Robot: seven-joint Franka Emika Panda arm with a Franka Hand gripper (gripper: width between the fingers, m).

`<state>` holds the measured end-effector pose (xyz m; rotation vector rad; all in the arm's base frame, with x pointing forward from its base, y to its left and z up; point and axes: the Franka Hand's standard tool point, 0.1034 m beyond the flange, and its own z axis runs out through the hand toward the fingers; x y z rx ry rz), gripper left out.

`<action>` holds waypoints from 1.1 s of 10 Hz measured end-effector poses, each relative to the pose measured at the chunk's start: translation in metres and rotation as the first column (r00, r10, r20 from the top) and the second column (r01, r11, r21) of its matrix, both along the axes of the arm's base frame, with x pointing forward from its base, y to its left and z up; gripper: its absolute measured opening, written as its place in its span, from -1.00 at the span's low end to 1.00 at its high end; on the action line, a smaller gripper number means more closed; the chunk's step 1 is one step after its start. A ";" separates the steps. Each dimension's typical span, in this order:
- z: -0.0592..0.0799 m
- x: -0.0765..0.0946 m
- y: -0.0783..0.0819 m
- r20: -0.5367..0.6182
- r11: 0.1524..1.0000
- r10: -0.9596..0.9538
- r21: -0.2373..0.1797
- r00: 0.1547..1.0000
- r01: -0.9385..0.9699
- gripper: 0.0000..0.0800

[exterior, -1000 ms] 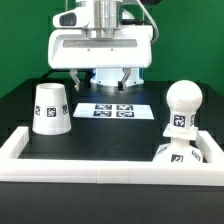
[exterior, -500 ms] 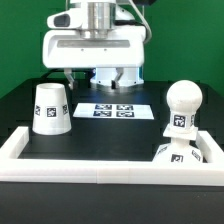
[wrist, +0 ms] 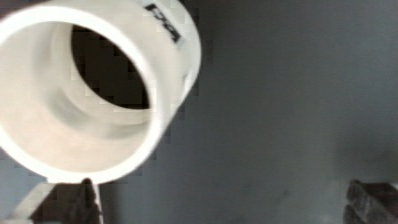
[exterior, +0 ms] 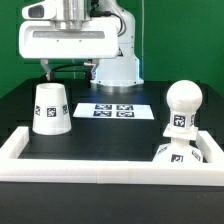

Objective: Assemble lamp

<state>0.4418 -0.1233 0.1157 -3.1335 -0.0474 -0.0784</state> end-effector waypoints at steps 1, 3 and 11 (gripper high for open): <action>0.000 -0.002 -0.005 0.000 1.000 -0.009 -0.001 1.000 0.009 0.75; -0.006 -0.005 -0.008 0.003 1.000 -0.007 -0.008 1.000 0.007 0.75; -0.037 -0.017 -0.006 -0.011 1.000 0.001 -0.029 1.000 -0.002 0.43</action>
Offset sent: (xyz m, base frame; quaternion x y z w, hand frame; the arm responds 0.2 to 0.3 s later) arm -0.0140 0.0025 -0.0175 -0.0003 0.0231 0.0094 0.9997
